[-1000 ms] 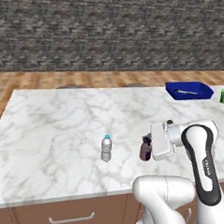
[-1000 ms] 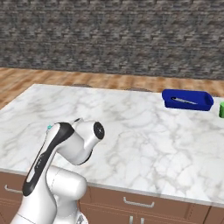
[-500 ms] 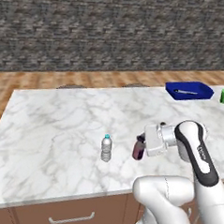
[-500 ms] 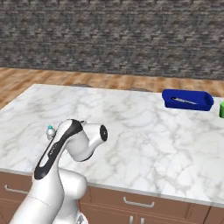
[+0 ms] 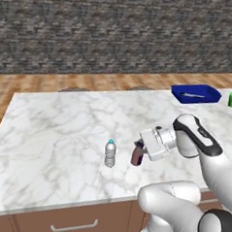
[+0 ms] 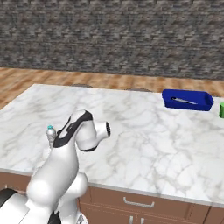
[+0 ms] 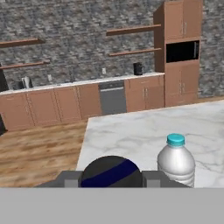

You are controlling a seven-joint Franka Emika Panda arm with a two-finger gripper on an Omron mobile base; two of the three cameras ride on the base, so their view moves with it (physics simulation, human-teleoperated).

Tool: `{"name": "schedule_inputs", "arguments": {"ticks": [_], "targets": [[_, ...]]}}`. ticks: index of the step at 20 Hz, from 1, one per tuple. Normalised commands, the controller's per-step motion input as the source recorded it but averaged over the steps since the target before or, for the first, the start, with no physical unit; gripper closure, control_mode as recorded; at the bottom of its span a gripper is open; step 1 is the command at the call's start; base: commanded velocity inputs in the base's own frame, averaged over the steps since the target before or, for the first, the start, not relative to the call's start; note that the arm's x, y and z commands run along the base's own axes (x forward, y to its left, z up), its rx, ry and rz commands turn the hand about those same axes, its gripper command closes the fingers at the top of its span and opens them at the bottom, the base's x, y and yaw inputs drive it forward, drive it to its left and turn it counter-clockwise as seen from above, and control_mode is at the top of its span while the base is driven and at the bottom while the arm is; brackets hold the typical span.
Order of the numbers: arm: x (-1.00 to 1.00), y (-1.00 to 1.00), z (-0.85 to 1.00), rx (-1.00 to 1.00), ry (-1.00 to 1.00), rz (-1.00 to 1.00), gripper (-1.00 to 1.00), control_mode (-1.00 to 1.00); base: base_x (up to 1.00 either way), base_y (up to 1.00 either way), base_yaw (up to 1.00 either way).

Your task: Place the drinks on the dining counter in a tight cluster.

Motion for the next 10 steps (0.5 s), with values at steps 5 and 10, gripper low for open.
{"name": "schedule_inputs", "arguments": {"ticks": [5, 10], "targets": [[0.27, 0.08, -0.05, -0.04, -0.12, 0.11, 1.0, -1.0, 0.0, 0.0, 0.0], [0.16, 0.21, -0.16, -0.02, -0.05, 0.01, 1.0, -1.0, 0.0, 0.0, 0.0]]}}
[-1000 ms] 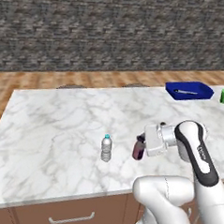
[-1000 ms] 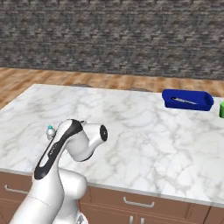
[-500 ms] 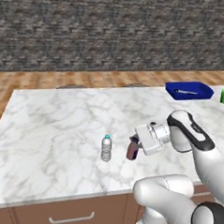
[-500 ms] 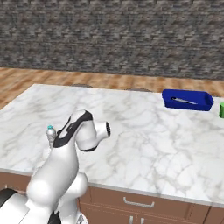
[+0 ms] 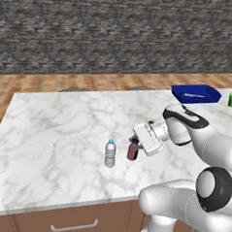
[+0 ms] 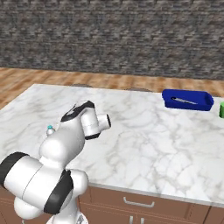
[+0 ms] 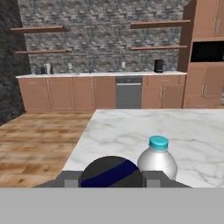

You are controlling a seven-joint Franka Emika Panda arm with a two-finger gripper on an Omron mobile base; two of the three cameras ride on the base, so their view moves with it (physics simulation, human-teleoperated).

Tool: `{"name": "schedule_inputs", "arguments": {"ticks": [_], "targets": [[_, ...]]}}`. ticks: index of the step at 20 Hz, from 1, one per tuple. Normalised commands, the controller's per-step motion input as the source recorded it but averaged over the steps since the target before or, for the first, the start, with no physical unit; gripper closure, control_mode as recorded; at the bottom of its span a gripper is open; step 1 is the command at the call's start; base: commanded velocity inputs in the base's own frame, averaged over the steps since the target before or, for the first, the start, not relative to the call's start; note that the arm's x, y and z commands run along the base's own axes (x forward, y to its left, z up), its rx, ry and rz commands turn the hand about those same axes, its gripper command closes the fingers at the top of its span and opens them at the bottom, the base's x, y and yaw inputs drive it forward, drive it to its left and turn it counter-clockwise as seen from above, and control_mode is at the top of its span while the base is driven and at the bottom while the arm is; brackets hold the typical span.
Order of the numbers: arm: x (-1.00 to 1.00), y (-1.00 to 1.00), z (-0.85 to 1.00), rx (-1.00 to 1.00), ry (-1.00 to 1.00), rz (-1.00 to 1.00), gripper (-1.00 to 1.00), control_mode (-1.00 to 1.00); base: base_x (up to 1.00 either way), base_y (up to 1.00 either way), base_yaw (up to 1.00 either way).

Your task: Place the drinks on the dining counter in a tight cluster.

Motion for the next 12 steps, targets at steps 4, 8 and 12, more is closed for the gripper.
{"name": "schedule_inputs", "arguments": {"ticks": [4, 8, 12], "targets": [[0.04, 0.18, -0.21, -0.01, 0.0, 0.0, 1.0, -1.0, 0.0, 0.0, 0.0], [0.01, 0.18, -0.24, -0.05, -0.02, 0.0, 1.0, -1.0, 0.0, 0.0, 0.0], [0.08, 0.2, -0.23, -0.1, -0.05, 0.0, 1.0, -1.0, 0.0, 0.0, 0.0]]}}
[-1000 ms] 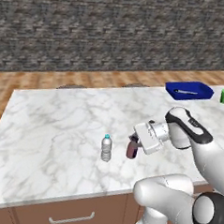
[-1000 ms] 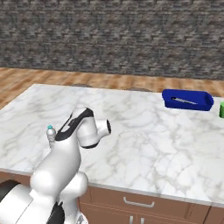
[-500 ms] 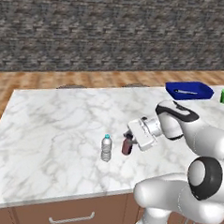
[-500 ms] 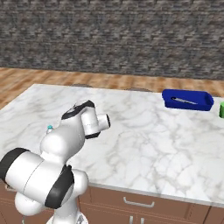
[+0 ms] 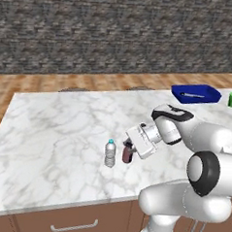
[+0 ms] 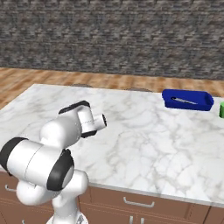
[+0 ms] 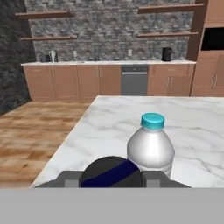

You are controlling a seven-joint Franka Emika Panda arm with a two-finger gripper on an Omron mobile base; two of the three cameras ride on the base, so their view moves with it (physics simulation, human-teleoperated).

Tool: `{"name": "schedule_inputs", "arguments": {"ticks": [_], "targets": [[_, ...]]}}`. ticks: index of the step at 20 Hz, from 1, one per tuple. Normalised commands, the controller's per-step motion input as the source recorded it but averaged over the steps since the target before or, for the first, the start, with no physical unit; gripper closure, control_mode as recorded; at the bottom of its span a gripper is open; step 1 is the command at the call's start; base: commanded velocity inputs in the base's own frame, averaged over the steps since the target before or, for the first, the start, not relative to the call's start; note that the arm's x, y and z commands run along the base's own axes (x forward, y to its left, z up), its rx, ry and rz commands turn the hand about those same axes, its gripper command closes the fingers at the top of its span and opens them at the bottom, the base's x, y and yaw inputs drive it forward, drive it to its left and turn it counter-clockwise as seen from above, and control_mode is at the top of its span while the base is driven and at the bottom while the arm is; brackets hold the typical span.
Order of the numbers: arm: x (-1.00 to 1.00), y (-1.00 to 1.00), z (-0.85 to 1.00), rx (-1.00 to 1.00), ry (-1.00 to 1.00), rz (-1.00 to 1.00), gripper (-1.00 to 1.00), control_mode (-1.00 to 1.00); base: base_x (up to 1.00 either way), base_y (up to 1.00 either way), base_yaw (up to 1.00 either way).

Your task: Place the drinks on the dining counter in a tight cluster.

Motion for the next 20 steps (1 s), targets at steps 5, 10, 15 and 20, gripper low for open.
{"name": "schedule_inputs", "arguments": {"ticks": [5, 10, 15, 20], "targets": [[0.06, 0.09, -0.19, -0.1, -0.08, 0.0, 1.0, -1.0, 0.0, 0.0, 0.0], [0.0, 0.0, -0.17, -0.09, -0.13, 0.0, 1.0, -1.0, 0.0, 0.0, 0.0], [0.03, 0.0, -0.16, -0.01, -0.08, 0.0, 1.0, -1.0, 0.0, 0.0, 0.0], [0.08, 0.0, -0.11, 0.05, -0.01, 0.0, 1.0, -1.0, 0.0, 0.0, 0.0]]}}
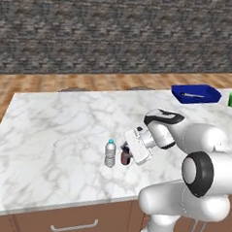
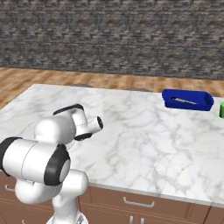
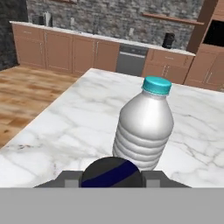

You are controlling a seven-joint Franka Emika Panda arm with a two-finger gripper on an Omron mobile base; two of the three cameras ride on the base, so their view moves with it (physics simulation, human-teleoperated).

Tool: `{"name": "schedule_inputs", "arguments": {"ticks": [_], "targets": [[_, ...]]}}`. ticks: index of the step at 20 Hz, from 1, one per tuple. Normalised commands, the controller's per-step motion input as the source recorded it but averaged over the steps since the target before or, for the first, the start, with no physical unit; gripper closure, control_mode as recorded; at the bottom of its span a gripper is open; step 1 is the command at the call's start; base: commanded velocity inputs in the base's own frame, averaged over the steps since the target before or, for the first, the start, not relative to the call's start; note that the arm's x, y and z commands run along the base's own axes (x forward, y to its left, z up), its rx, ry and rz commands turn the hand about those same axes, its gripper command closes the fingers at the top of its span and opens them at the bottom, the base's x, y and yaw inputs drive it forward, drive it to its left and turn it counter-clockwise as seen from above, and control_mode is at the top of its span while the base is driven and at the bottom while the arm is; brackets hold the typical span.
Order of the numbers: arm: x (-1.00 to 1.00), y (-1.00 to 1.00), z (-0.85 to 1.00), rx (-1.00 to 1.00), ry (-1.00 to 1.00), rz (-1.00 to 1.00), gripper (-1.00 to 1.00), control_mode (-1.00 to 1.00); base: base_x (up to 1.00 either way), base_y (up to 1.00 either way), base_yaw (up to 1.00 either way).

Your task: Place the drinks on the dining counter in a tight cluster.

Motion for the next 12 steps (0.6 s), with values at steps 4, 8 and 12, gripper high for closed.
{"name": "schedule_inputs", "arguments": {"ticks": [4, 8, 12], "targets": [[0.15, 0.0, -0.11, 0.05, 0.0, 0.0, 1.0, -1.0, 0.0, 0.0, 0.0], [0.21, 0.0, -0.07, 0.02, 0.0, 0.0, 1.0, -1.0, 0.0, 0.0, 0.0], [0.23, 0.0, -0.1, 0.0, 0.0, 0.0, 1.0, -1.0, 0.0, 0.0, 0.0]]}}
